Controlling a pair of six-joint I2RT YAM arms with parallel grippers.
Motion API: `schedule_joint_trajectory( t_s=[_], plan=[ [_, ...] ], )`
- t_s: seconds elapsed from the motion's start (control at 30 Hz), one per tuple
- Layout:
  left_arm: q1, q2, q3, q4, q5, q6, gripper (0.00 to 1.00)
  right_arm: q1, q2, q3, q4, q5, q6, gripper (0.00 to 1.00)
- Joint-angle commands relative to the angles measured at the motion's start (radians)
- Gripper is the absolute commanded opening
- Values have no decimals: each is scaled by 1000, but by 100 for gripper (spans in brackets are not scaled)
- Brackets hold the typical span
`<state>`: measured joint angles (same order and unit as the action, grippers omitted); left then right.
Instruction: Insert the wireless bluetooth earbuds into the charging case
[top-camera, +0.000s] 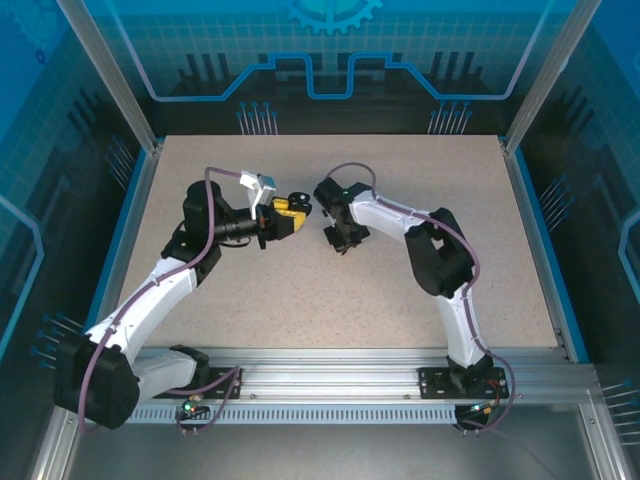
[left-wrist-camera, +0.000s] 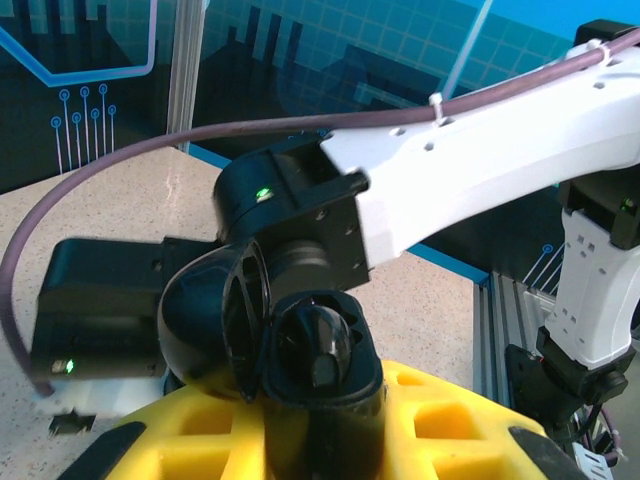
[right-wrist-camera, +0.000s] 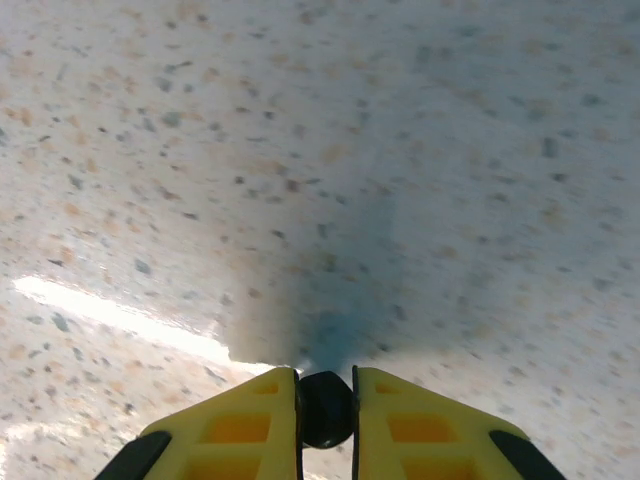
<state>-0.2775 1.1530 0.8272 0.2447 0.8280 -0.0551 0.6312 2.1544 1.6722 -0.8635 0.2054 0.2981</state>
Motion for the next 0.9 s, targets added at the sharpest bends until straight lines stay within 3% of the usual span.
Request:
schedule_joint_trajectory(
  t_s=[0.0,0.47,0.87],
  plan=[
    [-5,20,-14,29,9,-25,0,-35,-94,-51,32,37,6,17],
    [-88,142,-31,105,-87,-68,0,-65,-274,-168,100,54,-2,15],
    [-89,151,-39,94,-108,-68,0,-65,-80,-126,63,-20,-77,16]
  ],
)
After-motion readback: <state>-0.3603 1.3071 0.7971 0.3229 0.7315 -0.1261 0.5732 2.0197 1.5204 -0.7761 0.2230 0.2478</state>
